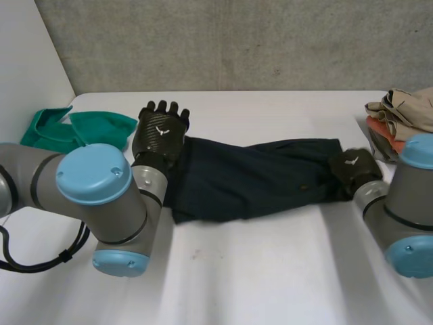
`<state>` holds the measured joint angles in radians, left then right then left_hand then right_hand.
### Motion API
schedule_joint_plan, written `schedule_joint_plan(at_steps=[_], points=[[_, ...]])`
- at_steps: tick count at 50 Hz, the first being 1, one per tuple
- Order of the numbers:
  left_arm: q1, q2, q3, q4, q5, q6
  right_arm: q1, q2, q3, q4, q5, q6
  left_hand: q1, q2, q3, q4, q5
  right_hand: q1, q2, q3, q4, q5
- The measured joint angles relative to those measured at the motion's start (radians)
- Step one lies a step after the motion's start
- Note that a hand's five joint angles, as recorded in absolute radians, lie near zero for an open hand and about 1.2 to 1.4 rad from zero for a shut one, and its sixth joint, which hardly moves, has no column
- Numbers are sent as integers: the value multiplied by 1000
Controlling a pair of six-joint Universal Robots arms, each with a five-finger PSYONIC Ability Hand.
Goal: Fold the laundry.
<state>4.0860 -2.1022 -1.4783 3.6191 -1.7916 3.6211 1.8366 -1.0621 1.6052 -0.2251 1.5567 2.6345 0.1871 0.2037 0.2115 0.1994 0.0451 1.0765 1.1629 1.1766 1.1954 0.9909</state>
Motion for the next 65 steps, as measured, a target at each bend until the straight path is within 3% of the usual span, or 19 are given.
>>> schedule_joint_plan(at_steps=[5,11,17,20,21,22,26,30,39,40,41,43,51,59,65], points=[[-2,59,-34,-1,0,-2,-16,-81,43,-77,28,-323,0,0,0,0,0,16,0,0,1,4],[-2,110,-79,-1,0,-18,51,-84,27,-197,1,-552,0,0,0,0,0,34,9,0,5,6],[3,151,-115,0,-1,-56,228,-29,2,-348,-215,-582,0,0,0,0,0,34,9,13,5,6],[8,165,-124,0,-2,-76,310,23,-6,-387,-384,-546,0,0,0,0,0,34,10,17,5,15],[9,167,-125,0,-2,-80,327,37,-9,-390,-422,-532,0,0,0,0,0,-47,-76,-74,-88,-72],[11,169,-126,0,-2,-84,344,53,-12,-388,-458,-513,0,0,0,0,0,-246,-302,-275,-287,-272],[18,171,-123,1,-2,-92,372,84,-27,-362,-517,-416,0,0,0,0,0,-808,-883,-866,-877,-852],[23,170,-112,4,-1,-98,360,72,-36,-336,-498,-256,0,0,0,0,0,-850,-950,-965,-982,-940],[15,149,-29,3,24,-170,237,-120,-54,-228,-359,380,0,0,0,0,0,-850,-950,-965,-982,-945],[15,149,-29,3,24,-170,237,-120,-54,-228,-359,380,0,0,0,0,0,-850,-950,-965,-982,-945],[9,132,1,-3,54,-196,203,-135,-80,-168,-345,484,0,0,0,0,0,-850,-950,-965,-982,-945],[0,109,31,-15,90,-215,176,-124,-114,-103,-339,531,0,0,0,0,0,-850,-950,-965,-982,-945],[-49,-87,215,-217,213,-255,136,61,-323,190,-327,462,0,0,0,0,0,-850,-950,-965,-982,-945],[-52,-274,392,-529,105,-247,143,289,-522,357,-302,300,1,0,0,0,0,-850,-950,-965,-982,-946],[-51,-290,421,-619,44,-245,147,322,-555,398,-227,192,1,0,0,0,0,-851,-965,-965,-982,-947]])
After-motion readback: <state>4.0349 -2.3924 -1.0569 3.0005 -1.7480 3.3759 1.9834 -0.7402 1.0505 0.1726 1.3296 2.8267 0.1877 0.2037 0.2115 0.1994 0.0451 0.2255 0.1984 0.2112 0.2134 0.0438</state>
